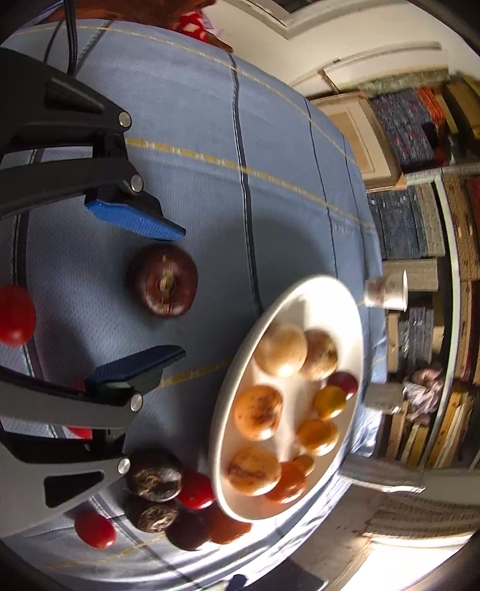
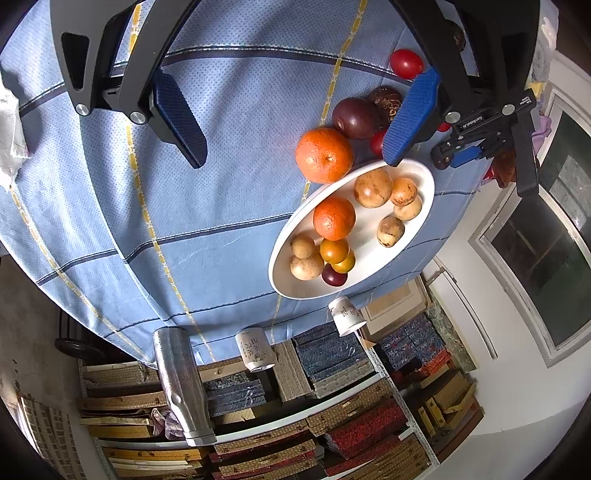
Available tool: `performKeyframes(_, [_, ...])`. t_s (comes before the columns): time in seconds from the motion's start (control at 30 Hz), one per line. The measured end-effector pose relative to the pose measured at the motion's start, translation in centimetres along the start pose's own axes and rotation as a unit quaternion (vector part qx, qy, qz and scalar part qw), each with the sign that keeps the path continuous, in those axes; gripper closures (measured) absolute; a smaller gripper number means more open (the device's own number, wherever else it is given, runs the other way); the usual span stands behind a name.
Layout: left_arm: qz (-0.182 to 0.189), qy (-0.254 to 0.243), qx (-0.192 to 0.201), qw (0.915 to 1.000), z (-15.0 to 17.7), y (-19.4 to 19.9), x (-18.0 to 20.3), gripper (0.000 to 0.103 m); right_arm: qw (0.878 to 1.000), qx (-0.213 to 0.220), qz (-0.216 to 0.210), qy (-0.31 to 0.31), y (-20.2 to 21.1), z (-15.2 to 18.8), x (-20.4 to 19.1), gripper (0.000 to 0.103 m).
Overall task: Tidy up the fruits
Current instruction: 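Grasp a dark red fruit with the left tool while the right grasps a dark purple plum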
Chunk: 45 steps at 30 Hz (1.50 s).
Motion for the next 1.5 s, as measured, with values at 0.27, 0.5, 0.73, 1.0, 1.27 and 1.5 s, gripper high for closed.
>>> performKeyframes(0.27, [0.007,0.061,-0.004,0.9981,0.2,0.0,-2.3,0.061,1.0,-0.009,0.0,0.014,-0.3,0.4,-0.5,0.006])
performKeyframes(0.5, [0.01,0.083,0.0,0.9965,0.7,0.7,-3.5,0.061,0.997,-0.033,-0.017,0.072,-1.0,1.7,-3.2,0.011])
performKeyframes(0.73, [0.01,0.075,0.002,0.9971,0.8,1.0,-3.1,0.061,0.987,-0.092,-0.026,0.127,-3.4,4.3,-5.7,0.049])
performKeyframes(1.0, [0.017,0.072,-0.005,0.9972,0.8,0.5,-2.6,0.061,0.989,-0.115,-0.041,0.081,-5.2,4.5,-5.2,0.057])
performKeyframes(1.27, [0.02,0.071,-0.007,0.9972,0.8,0.4,-2.6,0.061,0.989,-0.122,-0.059,0.064,-5.7,4.4,-5.5,0.066])
performKeyframes(1.5, [0.046,0.085,0.049,0.9941,-0.7,4.5,-2.0,0.061,0.993,-0.07,-0.078,0.061,-2.6,2.8,-6.0,0.066])
Point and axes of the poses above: each gripper's, at about its wrist camera, not at the fingertips, and y roughly against the way its jaws point, x to its right, z to its underside, the point moved 6 cm from there along -y, roughly the way its jaws point, and after that the axes turned 4 degrees about -z, right-handed, at the moved point
